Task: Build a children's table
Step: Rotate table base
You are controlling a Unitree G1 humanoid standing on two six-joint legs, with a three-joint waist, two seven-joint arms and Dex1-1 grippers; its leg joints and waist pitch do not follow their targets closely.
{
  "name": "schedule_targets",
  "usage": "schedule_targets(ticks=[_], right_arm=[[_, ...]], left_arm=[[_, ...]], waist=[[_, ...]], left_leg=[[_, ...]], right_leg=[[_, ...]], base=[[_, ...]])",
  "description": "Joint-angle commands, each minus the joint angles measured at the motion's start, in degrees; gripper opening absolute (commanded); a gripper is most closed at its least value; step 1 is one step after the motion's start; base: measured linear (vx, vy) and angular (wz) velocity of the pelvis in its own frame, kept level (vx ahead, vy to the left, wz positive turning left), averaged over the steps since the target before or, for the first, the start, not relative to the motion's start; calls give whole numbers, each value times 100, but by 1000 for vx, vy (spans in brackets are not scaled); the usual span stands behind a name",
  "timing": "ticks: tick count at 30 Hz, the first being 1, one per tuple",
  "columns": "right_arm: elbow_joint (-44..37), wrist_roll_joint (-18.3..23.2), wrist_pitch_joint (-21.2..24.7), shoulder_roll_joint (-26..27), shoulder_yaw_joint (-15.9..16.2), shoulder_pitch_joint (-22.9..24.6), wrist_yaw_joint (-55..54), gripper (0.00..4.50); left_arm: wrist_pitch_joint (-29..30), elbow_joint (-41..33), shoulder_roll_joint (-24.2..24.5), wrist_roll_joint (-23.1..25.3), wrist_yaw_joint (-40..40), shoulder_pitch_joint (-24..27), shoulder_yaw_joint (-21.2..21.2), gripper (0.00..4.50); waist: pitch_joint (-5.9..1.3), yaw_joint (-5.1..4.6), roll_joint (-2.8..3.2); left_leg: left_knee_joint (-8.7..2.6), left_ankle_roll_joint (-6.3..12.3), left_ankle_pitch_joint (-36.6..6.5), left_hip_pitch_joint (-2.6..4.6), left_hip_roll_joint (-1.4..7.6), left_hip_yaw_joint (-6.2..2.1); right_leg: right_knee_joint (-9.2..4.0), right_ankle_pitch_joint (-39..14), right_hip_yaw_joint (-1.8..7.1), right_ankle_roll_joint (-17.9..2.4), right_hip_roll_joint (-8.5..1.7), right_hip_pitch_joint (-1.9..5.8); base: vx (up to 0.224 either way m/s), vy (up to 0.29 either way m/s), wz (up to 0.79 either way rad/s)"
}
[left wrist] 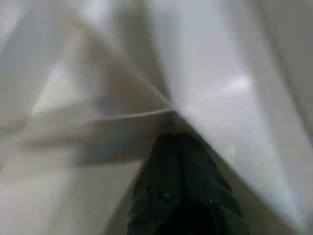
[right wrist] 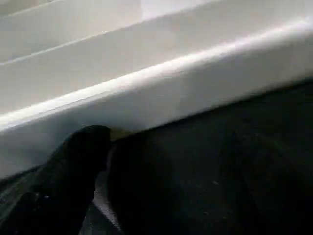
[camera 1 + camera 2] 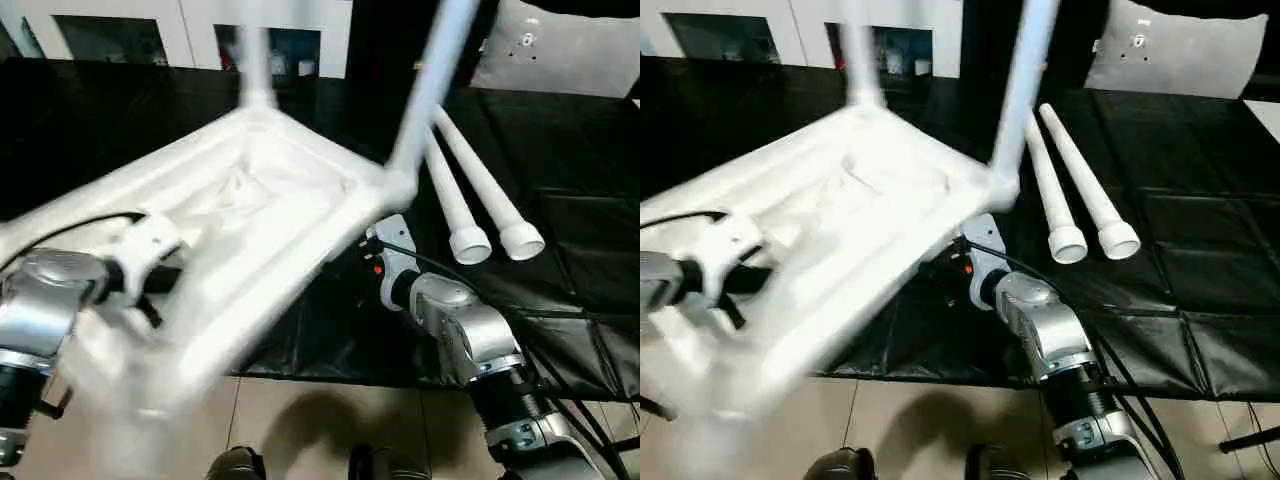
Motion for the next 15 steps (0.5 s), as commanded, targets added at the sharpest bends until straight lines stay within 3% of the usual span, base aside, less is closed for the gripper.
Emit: schedule_targets(ticks=[1,4,8,10,11,15], right_arm=[[133,-6,-153,98,79,-169,49,450],[283,-57,-282,97,27,-240,29,450],[378,-142,-401,45,-38,-314,-66,450],[382,-202,-483,-26,-118,-375,-207,450],[366,-244,-531,-76,-167,-407,-292,450],[324,-408,-812,-241,-428,-560,-622,450]], left_arm=[[-89,-361,-258,-525,-611,-46,-299,1],[-207,-184,-554,-598,-618,-258,-328,1],[-806,542,-1023,-260,-107,-708,-383,1],[-1282,1348,-1357,30,628,-1156,-352,1],[-1489,1730,-1519,98,946,-1369,-305,1],[-1787,2432,-1948,135,1541,-1785,-183,1]], waist=[[-443,6,131],[-447,-23,119],[-479,-10,110],[-484,-19,96],[-510,8,100],[-546,42,74]], left_leg=[[-420,-118,-1425,132,149,-50],[-413,-115,-1372,117,137,-44],[-384,-53,-1188,111,114,-34],[-372,-3,-1160,99,96,-23],[-353,-13,-1159,131,97,-22],[-341,30,-936,81,105,-37]], right_leg=[[-370,-1556,300,-1112,-413,346],[-372,-1526,299,-1110,-398,356],[-368,-1287,291,-1093,-374,385],[-378,-1250,279,-1053,-345,390],[-375,-1281,277,-1023,-357,393],[-342,-1125,265,-1055,-381,439]], base=[[0,0,0],[0,0,0],[0,0,0],[0,0,0],[0,0,0],[0,0,0]])
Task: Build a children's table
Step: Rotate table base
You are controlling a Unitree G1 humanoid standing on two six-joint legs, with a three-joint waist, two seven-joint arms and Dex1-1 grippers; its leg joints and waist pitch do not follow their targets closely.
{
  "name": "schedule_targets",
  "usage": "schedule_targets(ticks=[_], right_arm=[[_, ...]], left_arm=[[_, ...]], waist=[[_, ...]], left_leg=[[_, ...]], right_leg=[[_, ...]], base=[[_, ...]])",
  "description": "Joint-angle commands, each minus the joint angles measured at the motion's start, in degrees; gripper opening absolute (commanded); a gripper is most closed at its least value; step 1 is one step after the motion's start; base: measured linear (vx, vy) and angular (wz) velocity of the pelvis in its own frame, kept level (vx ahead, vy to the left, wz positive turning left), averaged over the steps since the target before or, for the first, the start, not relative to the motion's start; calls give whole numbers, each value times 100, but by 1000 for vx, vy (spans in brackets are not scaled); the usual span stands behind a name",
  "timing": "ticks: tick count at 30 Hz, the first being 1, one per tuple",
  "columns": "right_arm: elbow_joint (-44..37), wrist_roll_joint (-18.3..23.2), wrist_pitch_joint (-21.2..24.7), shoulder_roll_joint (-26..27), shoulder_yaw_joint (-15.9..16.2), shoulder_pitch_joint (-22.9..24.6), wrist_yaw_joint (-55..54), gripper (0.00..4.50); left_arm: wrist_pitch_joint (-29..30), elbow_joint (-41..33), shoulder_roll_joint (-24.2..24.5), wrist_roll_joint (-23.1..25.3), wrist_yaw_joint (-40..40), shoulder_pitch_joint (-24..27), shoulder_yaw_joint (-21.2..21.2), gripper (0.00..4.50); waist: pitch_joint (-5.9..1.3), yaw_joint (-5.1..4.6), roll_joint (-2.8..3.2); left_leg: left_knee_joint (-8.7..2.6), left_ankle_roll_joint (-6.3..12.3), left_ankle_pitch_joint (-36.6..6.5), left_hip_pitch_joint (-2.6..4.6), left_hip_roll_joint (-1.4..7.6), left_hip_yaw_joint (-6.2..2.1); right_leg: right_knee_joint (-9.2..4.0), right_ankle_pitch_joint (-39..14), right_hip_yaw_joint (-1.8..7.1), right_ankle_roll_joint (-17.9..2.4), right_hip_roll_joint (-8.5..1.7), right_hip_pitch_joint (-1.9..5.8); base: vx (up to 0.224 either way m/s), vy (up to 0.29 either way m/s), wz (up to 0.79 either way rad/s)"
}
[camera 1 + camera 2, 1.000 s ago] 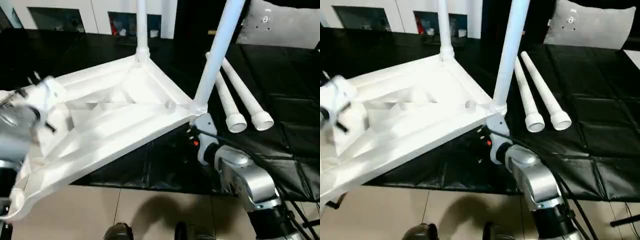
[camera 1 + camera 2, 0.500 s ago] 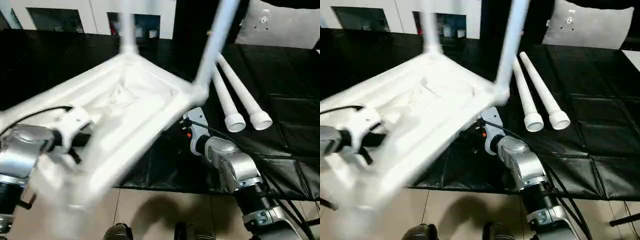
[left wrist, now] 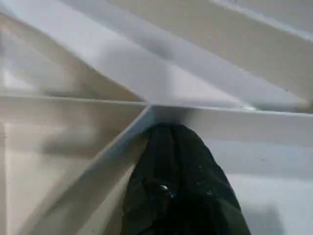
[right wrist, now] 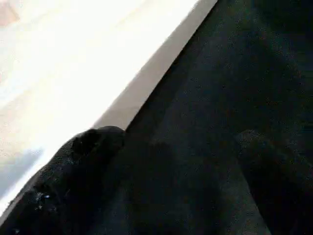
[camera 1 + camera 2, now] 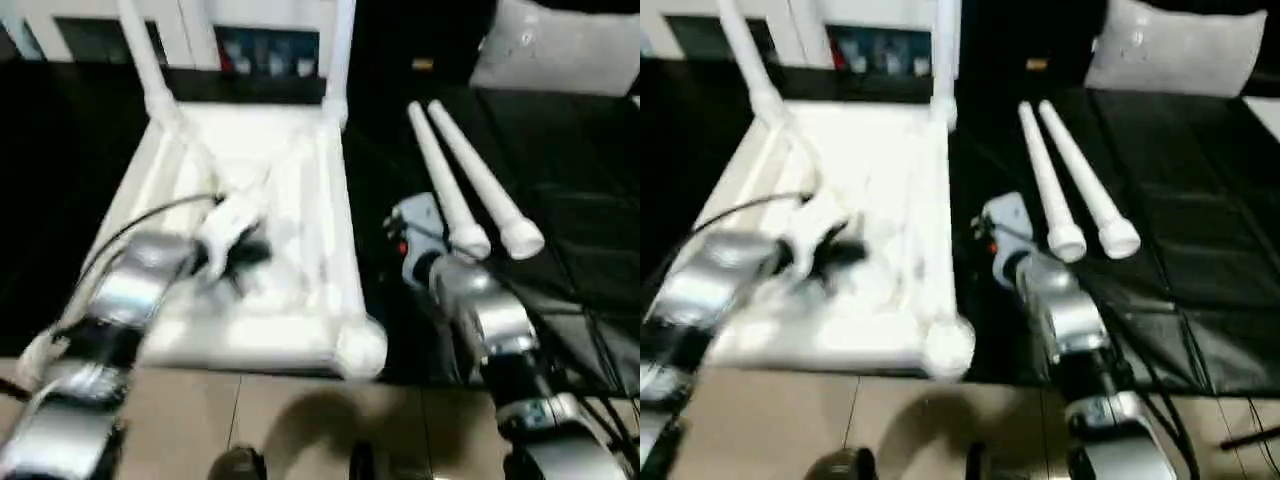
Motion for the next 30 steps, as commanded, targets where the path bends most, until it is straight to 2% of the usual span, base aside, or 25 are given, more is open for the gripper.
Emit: schedule_targets(ticks=[1,2,3,4,5,8,9,10,12,13,14,15,18,19,22,23,24,26,27,29,30], right_arm=[[-105,19,-168,24,-37,-102,2,450],[-115,-1,-299,-49,-279,-270,-271,450],[-145,18,-292,-86,-405,-359,-398,450],[-151,22,-290,-92,-432,-379,-425,450],[-179,45,-211,-152,-565,-510,-537,450],[-151,29,2,-263,-704,-736,-713,450],[-91,-29,212,-314,-726,-846,-834,450],[79,-60,480,-384,-747,-1014,-896,450],[196,-39,575,-421,-762,-1103,-862,450],[582,-2,698,-529,-762,-1333,-707,450],[666,-21,693,-550,-751,-1376,-700,450],[1184,-95,691,-654,-726,-1640,-682,450],[1823,-257,580,-778,-659,-1962,-699,450],[2020,-322,643,-813,-622,-2074,-724,450],[3012,-517,923,-944,-544,-2609,-909,450],[3062,-513,909,-949,-551,-2633,-907,450],[3157,-507,883,-959,-563,-2680,-904,450],[3451,-460,859,-982,-600,-2828,-849,450],[3785,-454,885,-1011,-574,-2969,-680,450],[4102,-389,953,-1019,-692,-3073,-594,450],[4253,-377,925,-1024,-750,-3114,-606,422]], left_arm=[[-292,11,-129,-58,162,-203,99,1],[-560,455,-362,40,694,-406,151,1],[-692,732,-478,70,1069,-527,228,1],[-750,833,-507,78,1157,-568,248,1],[-1087,1242,-640,92,1507,-726,341,1],[-1436,1440,-794,-29,1609,-798,480,1],[-1516,1357,-834,-119,1472,-762,523,1],[-1602,1160,-859,-255,1182,-668,539,1],[-1609,1019,-860,-320,1025,-600,539,1],[-1599,721,-816,-410,775,-442,527,1],[-1598,679,-800,-430,721,-417,516,1],[-1540,343,-654,-523,346,-230,399,1],[-1383,-197,-408,-610,-46,28,236,41],[-1273,-434,-328,-681,-197,118,197,41],[-718,-1547,41,-965,-820,503,16,66],[-685,-1607,56,-979,-844,521,11,66],[-622,-1722,84,-1005,-890,556,1,82],[-443,-1958,131,-1068,-979,617,-9,85],[-342,-2150,180,-1081,-1056,669,-52,103],[-281,-2278,198,-1085,-1046,699,-79,119],[-227,-2351,203,-1089,-1017,713,-84,123]], waist=[[-552,37,64],[-565,37,59],[-563,32,58],[-585,46,56],[-583,59,69],[-582,79,54],[-577,78,66],[-582,75,49],[-587,80,57],[-588,68,47],[-583,61,58],[-593,77,53],[-567,34,58],[-562,39,65],[-552,31,82],[-559,24,96],[-543,19,87],[-521,33,84],[-523,32,75],[-505,29,68],[-500,32,55]], left_leg=[[-346,71,-928,96,113,-33],[-335,109,-840,87,114,-28],[-322,134,-818,81,89,-11],[-309,177,-773,103,87,-9],[-308,214,-756,85,80,-13],[-310,226,-795,89,88,-22],[-307,219,-787,90,86,-19],[-308,214,-751,88,72,-17],[-301,220,-753,97,89,-13],[-297,239,-771,82,95,-10],[-295,243,-795,84,104,-7],[-291,241,-816,106,108,-1],[-297,157,-927,99,128,3],[-297,133,-949,107,124,7],[-309,58,-968,125,153,7],[-295,14,-1009,137,163,5],[-304,25,-1041,120,151,8],[-304,10,-1175,132,142,24],[-299,-20,-1242,127,147,16],[-303,-30,-1308,119,151,13],[-302,-24,-1307,118,145,21]], right_leg=[[-347,-1104,275,-1076,-396,441],[-321,-926,273,-1131,-383,450],[-330,-854,273,-1129,-354,437],[-314,-698,272,-1183,-348,446],[-310,-661,266,-1197,-352,463],[-322,-773,259,-1176,-367,477],[-323,-782,259,-1191,-367,472],[-328,-802,254,-1221,-356,483],[-312,-761,259,-1308,-374,476],[-308,-731,258,-1352,-373,481],[-302,-735,258,-1390,-381,470],[-313,-750,257,-1401,-391,458],[-307,-918,253,-1421,-380,437],[-303,-939,258,-1381,-374,436],[-275,-918,254,-1468,-375,413],[-248,-916,263,-1495,-393,405],[-269,-947,257,-1481,-372,412],[-289,-1079,262,-1394,-360,400],[-272,-1195,258,-1382,-370,403],[-286,-1326,256,-1340,-368,400],[-301,-1357,255,-1314,-359,391]], base=[[0,0,0],[0,0,0],[0,0,0],[0,0,0],[0,0,0],[0,0,0],[0,0,0],[0,0,0],[0,0,0],[0,0,0],[0,0,0],[0,0,0],[0,0,0],[0,0,0],[0,0,0],[0,0,0],[0,0,0],[0,0,0],[0,0,0],[0,0,0],[0,0,0]])
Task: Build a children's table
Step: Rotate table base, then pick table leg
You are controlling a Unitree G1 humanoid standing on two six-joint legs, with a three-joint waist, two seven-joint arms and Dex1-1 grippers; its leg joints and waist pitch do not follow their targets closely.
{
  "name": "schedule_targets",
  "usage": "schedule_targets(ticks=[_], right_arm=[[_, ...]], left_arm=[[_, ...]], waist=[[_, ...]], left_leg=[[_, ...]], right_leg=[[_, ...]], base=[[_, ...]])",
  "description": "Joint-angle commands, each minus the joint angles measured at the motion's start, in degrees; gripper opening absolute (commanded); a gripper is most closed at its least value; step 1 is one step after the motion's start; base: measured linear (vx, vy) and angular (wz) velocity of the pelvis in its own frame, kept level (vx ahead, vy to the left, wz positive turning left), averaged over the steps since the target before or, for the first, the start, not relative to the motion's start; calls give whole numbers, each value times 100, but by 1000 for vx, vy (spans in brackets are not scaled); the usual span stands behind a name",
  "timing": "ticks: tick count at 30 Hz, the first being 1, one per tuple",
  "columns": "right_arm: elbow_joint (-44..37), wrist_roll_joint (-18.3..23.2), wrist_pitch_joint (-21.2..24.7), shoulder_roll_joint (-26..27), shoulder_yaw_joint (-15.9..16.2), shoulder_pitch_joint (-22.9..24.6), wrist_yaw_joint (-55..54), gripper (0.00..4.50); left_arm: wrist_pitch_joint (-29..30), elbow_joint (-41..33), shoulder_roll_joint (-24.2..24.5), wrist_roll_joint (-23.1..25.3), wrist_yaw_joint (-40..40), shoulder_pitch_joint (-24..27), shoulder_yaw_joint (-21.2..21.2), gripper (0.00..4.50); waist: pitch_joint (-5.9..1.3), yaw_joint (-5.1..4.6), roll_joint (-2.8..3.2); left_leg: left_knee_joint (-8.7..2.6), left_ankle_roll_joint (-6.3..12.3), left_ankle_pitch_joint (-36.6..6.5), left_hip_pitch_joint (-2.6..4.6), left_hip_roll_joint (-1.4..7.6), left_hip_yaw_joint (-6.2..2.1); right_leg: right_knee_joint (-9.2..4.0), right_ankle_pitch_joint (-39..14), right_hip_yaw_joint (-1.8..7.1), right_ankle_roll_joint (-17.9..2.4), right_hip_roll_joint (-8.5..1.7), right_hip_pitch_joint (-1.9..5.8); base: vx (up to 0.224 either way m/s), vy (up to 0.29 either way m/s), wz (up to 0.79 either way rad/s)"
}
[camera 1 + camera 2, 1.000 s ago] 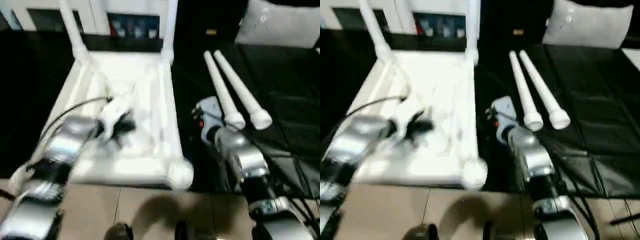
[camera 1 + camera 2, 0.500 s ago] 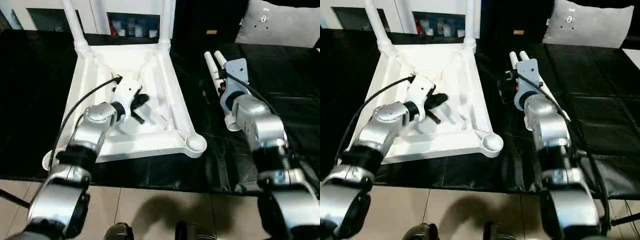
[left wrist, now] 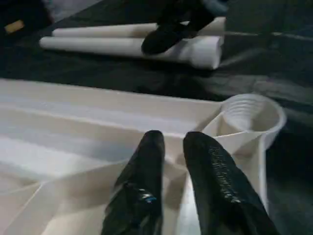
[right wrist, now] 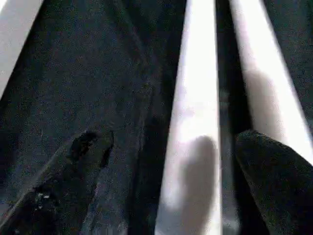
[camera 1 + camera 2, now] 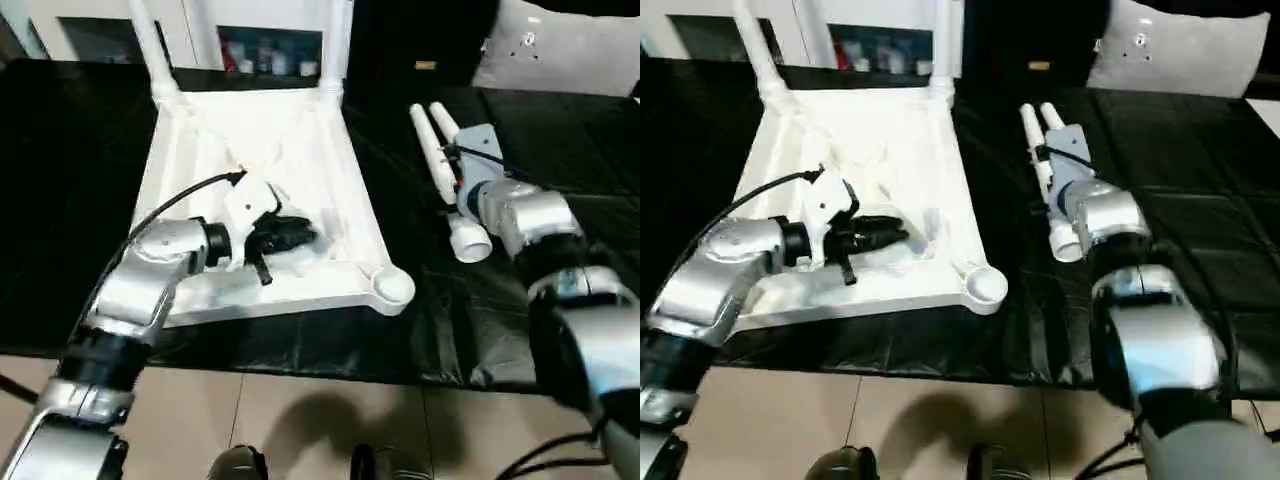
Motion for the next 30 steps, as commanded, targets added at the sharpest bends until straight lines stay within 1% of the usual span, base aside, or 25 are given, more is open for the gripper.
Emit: schedule_targets(ticks=[1,2,4,5,6,7,8,9,10,11,12,13,14,15,16,17,18,20,21,24,25,26,27,29,30], right_arm=[[415,69,49,-75,-177,-119,32,415],[438,73,52,-75,-185,-125,35,415],[581,100,58,-79,-234,-157,45,410],[635,97,44,-88,-250,-161,-11,389],[686,86,12,-99,-251,-168,-62,389],[769,104,-10,-119,-290,-172,-137,372],[826,114,-12,-129,-303,-189,-139,371],[872,125,5,-139,-315,-196,-123,371],[913,138,29,-149,-329,-197,-102,349],[947,126,79,-162,-313,-194,-50,349],[988,103,116,-172,-303,-198,2,332],[1025,74,170,-183,-283,-201,71,332],[1089,29,218,-197,-260,-214,153,325],[1124,13,258,-209,-254,-218,212,325],[1158,1,283,-218,-256,-224,254,304],[1180,10,315,-230,-276,-226,276,304],[1196,-6,359,-252,-263,-220,317,293],[1221,-22,394,-269,-251,-223,353,277],[1250,-73,450,-286,-191,-225,448,266],[1265,-111,497,-286,-150,-225,551,263],[1276,-125,509,-286,-145,-226,584,262],[1282,-130,507,-287,-146,-225,589,262],[1287,-132,503,-287,-151,-224,590,261],[1291,-129,496,-288,-160,-222,586,261],[1289,-124,488,-289,-172,-215,579,261]], left_arm=[[173,-257,70,-31,13,50,-66,132],[188,-271,72,-34,14,54,-67,132],[292,-379,92,-57,15,82,-71,156],[323,-422,101,-61,17,93,-76,162],[367,-469,110,-65,14,105,-76,162],[410,-520,117,-69,8,120,-74,175],[447,-560,126,-75,6,130,-74,188],[478,-594,139,-81,-7,141,-79,188],[505,-628,160,-87,-33,151,-89,206],[531,-663,182,-101,-69,159,-100,206],[561,-700,197,-123,-96,167,-106,224],[590,-738,210,-148,-121,177,-110,224],[640,-801,234,-167,-143,195,-121,235],[671,-848,255,-175,-161,210,-131,235],[703,-894,275,-183,-170,223,-142,252],[748,-944,288,-211,-188,239,-146,252],[811,-1019,313,-254,-231,266,-159,268],[891,-1101,333,-293,-270,296,-170,277],[1009,-1205,360,-347,-327,330,-196,295],[1126,-1309,372,-411,-381,358,-229,313],[1177,-1353,367,-438,-398,367,-233,325],[1199,-1376,365,-444,-395,370,-232,325],[1222,-1395,369,-460,-385,368,-232,346],[1252,-1414,373,-486,-379,369,-226,351],[1284,-1446,387,-515,-377,379,-223,356]], waist=[[-505,-10,38],[-507,-13,43],[-503,-10,47],[-500,-12,34],[-505,-13,40],[-507,-17,37],[-496,-22,29],[-494,-24,33],[-488,-31,33],[-490,-34,12],[-488,-37,17],[-475,-50,-3],[-474,-51,5],[-473,-57,-8],[-475,-56,-4],[-467,-59,-2],[-473,-59,-12],[-471,-60,-11],[-468,-61,-13],[-465,-60,-9],[-465,-61,-21],[-462,-60,-15],[-466,-61,-26],[-460,-65,-26],[-465,-62,-12]], left_leg=[[-334,-36,-1293,114,132,3],[-330,-35,-1292,116,129,5],[-330,-26,-1285,111,125,7],[-330,-14,-1244,99,123,6],[-328,-14,-1232,102,127,5],[-324,-11,-1216,100,122,9],[-328,-6,-1209,95,123,9],[-328,-3,-1223,97,121,8],[-327,6,-1277,99,116,12],[-325,10,-1283,95,117,9],[-326,15,-1282,93,116,11],[-329,23,-1316,92,117,13],[-326,23,-1320,96,116,10],[-326,29,-1323,92,121,13],[-322,30,-1311,89,122,13],[-321,41,-1322,93,120,16],[-319,35,-1289,81,120,16],[-318,43,-1280,87,122,17],[-318,54,-1278,84,122,20],[-317,45,-1315,85,125,17],[-316,45,-1316,88,124,20],[-316,42,-1318,86,122,19],[-315,36,-1336,88,121,20],[-317,32,-1356,84,121,15],[-312,20,-1373,89,118,14]], right_leg=[[-318,-1377,257,-1296,-369,400],[-320,-1382,256,-1297,-364,396],[-326,-1392,251,-1277,-358,396],[-321,-1356,249,-1273,-355,397],[-314,-1346,249,-1278,-357,395],[-314,-1334,246,-1278,-351,394],[-312,-1324,246,-1278,-349,391],[-315,-1345,242,-1281,-344,388],[-328,-1420,239,-1271,-342,381],[-322,-1483,238,-1246,-351,391],[-330,-1508,237,-1238,-349,388],[-344,-1598,235,-1213,-346,377],[-342,-1658,234,-1206,-347,379],[-346,-1679,234,-1205,-346,379],[-343,-1679,235,-1201,-351,380],[-351,-1718,234,-1201,-346,364],[-338,-1709,233,-1192,-350,374],[-338,-1702,234,-1191,-345,367],[-343,-1720,230,-1198,-339,362],[-347,-1810,230,-1179,-348,361],[-356,-1859,229,-1164,-352,357],[-357,-1880,229,-1163,-351,355],[-361,-1901,228,-1151,-345,353],[-365,-1949,226,-1126,-346,351],[-364,-1992,226,-1109,-349,351]], base=[[0,0,0],[0,0,0],[0,0,0],[0,0,0],[0,0,0],[0,0,0],[0,0,0],[0,0,0],[0,0,0],[0,0,0],[0,0,0],[0,0,0],[0,0,0],[0,0,0],[0,0,0],[0,0,0],[0,0,0],[0,0,0],[0,0,0],[0,0,0],[0,0,0],[0,0,0],[0,0,0],[0,0,0],[0,0,0]])
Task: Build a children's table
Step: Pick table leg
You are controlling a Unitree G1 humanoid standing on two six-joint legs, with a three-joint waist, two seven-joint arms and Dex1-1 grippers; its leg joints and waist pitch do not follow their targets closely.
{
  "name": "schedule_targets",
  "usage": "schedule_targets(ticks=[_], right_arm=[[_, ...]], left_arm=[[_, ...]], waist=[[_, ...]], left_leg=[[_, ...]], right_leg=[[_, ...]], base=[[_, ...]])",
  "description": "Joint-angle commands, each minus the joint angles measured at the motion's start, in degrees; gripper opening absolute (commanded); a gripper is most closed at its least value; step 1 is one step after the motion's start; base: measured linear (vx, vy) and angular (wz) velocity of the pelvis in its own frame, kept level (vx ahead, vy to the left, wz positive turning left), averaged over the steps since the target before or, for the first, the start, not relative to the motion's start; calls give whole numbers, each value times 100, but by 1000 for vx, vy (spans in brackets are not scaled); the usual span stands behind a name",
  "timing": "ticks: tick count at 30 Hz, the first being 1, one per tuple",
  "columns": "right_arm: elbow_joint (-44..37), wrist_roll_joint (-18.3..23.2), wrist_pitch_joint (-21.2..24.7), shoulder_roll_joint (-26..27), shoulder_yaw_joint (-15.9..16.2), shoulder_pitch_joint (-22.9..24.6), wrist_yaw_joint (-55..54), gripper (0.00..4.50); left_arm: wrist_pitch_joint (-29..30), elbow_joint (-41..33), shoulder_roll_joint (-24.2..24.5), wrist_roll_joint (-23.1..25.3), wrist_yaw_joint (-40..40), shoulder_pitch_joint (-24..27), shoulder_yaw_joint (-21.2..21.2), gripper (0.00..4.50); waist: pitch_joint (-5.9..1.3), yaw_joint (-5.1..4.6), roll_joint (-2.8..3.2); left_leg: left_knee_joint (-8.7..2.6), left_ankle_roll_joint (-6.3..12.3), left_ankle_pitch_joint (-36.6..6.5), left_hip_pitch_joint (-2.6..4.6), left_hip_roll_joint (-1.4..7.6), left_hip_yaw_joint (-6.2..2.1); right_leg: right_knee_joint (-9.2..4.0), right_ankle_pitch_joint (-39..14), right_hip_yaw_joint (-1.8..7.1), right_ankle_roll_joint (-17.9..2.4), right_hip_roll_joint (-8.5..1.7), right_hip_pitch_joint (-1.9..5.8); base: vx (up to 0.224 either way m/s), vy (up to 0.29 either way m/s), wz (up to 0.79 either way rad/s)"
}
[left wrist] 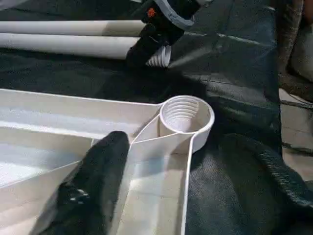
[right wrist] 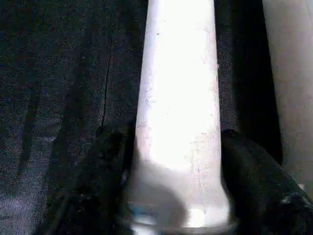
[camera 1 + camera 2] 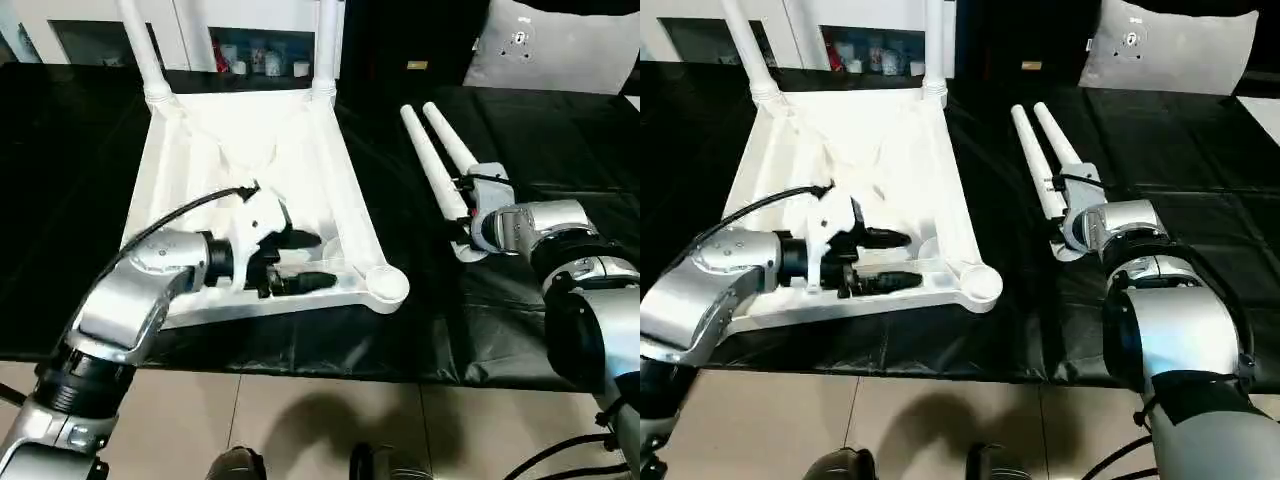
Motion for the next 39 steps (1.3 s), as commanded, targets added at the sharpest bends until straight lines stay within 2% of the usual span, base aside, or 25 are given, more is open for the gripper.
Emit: schedule_targets(ticks=[1,10,13,14,15,17,18,19,20,21,22,23,24,26,27,28,29,30,32,33,34,35,36,37,39], right_arm=[[159,-55,111,-15,17,3,21,261],[49,251,-168,5,-378,58,-101,261],[-102,544,-451,34,-680,63,-190,261],[-252,825,-798,74,-971,91,-176,261],[-470,1041,-1260,132,-1147,185,134,261],[-731,1223,-1711,198,-1284,307,572,261],[-909,1401,-1613,237,-1417,365,751,261],[-973,1469,-1524,250,-1468,382,799,261],[-1230,1778,-1324,314,-1663,466,1150,261],[-2114,2358,-1059,493,-1842,873,2065,261],[-2220,2416,-1027,512,-1843,928,2156,260],[-2999,2822,-796,651,-1829,1345,2794,259],[-3268,3074,-626,719,-1921,1494,2930,254],[-4103,3800,-250,891,-2042,1999,3370,228],[-4441,4092,-77,954,-2037,2222,3519,218],[-4594,4201,-1,984,-2029,2322,3580,213],[-4658,4246,30,996,-2025,2364,3605,213],[-5042,4390,205,1094,-1962,2657,3689,184],[-5272,4372,223,1190,-1932,2830,3635,175],[-5354,4347,232,1235,-1927,2897,3564,172],[-5379,4332,235,1254,-1925,2921,3526,172],[-5409,4083,33,1335,-1846,3034,3222,167],[-5391,3964,-39,1349,-1809,3055,3068,139],[-5386,3878,-94,1356,-1775,3075,2958,139],[-5532,3624,-174,1304,-1560,3233,2499,120]], left_arm=[[74,-155,49,-56,-26,17,-22,365],[-15,-9,-195,-96,379,-17,218,432],[-97,179,-437,-63,822,-112,392,449],[-165,323,-625,-37,1145,-195,516,450],[-207,435,-758,-33,1347,-271,601,450],[-262,556,-896,-31,1554,-356,683,450],[-291,639,-1011,-33,1690,-432,726,450],[-301,666,-1051,-33,1739,-458,738,450],[-285,720,-1189,-65,1867,-529,794,450],[-87,848,-1535,-250,2194,-722,993,450],[-62,863,-1570,-276,2227,-744,1018,450],[120,975,-1826,-468,2464,-903,1194,450],[133,1030,-1934,-556,2561,-973,1269,450],[207,1137,-2254,-952,2710,-1184,1526,450],[312,1179,-2411,-1185,2805,-1302,1681,450],[363,1199,-2479,-1285,2853,-1355,1751,450],[384,1208,-2507,-1327,2873,-1377,1780,450],[615,1288,-2710,-1626,3009,-1558,2005,450],[867,1397,-2827,-1718,3227,-1669,2167,450],[867,1444,-2848,-1673,3294,-1689,2182,450],[844,1464,-2851,-1639,3315,-1692,2177,450],[545,1582,-2682,-1163,3295,-1603,1886,450],[475,1605,-2573,-974,3290,-1549,1765,450],[419,1622,-2487,-834,3284,-1506,1672,450],[247,1656,-2148,-506,3306,-1350,1416,450]], waist=[[-463,13,-11],[-503,15,10],[-531,16,20],[-550,25,40],[-543,18,24],[-575,37,28],[-602,28,26],[-605,27,21],[-603,31,18],[-605,61,39],[-599,78,25],[-640,110,35],[-654,169,27],[-646,222,0],[-647,242,-21],[-648,299,-9],[-635,292,-22],[-610,336,-28],[-602,340,-23],[-604,332,-32],[-594,336,-10],[-583,321,-19],[-588,312,-13],[-587,300,3],[-607,284,-2]], left_leg=[[-331,13,-1383,89,108,11],[-307,-12,-1370,83,106,15],[-296,7,-1382,82,95,17],[-297,10,-1341,80,95,-1],[-293,35,-1372,82,95,21],[-282,117,-1335,78,105,10],[-282,195,-1185,52,93,-6],[-272,289,-1094,67,91,9],[-273,315,-1043,59,94,6],[-267,428,-1034,57,91,28],[-262,491,-994,47,85,37],[-258,569,-830,46,124,17],[-245,666,-741,56,132,18],[-251,684,-782,62,118,24],[-256,680,-815,62,119,29],[-254,609,-852,79,129,18],[-265,579,-863,66,121,21],[-255,484,-934,77,92,40],[-266,408,-1049,99,87,15],[-272,390,-1043,92,80,12],[-279,379,-1054,101,76,2],[-292,354,-1092,96,68,-6],[-317,312,-1101,102,78,-28],[-333,252,-1117,93,81,-46],[-334,178,-1094,96,68,-40]], right_leg=[[-388,-2011,228,-1103,-349,355],[-369,-1792,238,-1169,-349,373],[-377,-1738,233,-1169,-347,387],[-349,-1671,225,-1185,-346,403],[-382,-1660,234,-1160,-344,390],[-362,-1515,228,-1154,-362,408],[-329,-1373,210,-1217,-356,447],[-339,-1222,216,-1290,-333,438],[-327,-1165,216,-1330,-331,442],[-343,-1021,218,-1343,-314,473],[-343,-922,214,-1316,-296,489],[-296,-724,202,-1412,-318,490],[-299,-625,200,-1417,-330,495],[-340,-836,188,-1464,-333,493],[-367,-951,182,-1435,-339,493],[-372,-1194,177,-1389,-359,474],[-391,-1332,168,-1346,-346,469],[-453,-1745,167,-1152,-342,446],[-502,-2216,150,-947,-359,416],[-510,-2279,151,-879,-356,418],[-530,-2361,149,-829,-358,404],[-558,-2524,141,-715,-355,399],[-585,-2679,135,-541,-356,380],[-589,-2737,135,-431,-366,380],[-582,-2724,144,-317,-366,382]], base=[[0,0,0],[0,0,0],[0,0,0],[0,0,0],[0,0,0],[0,0,0],[0,0,0],[0,0,0],[0,0,0],[0,0,0],[0,0,0],[0,0,0],[0,0,0],[0,0,0],[0,0,0],[0,0,0],[0,0,0],[0,0,0],[0,0,0],[0,0,0],[0,0,0],[0,0,0],[0,0,0],[0,0,0],[0,0,0]])
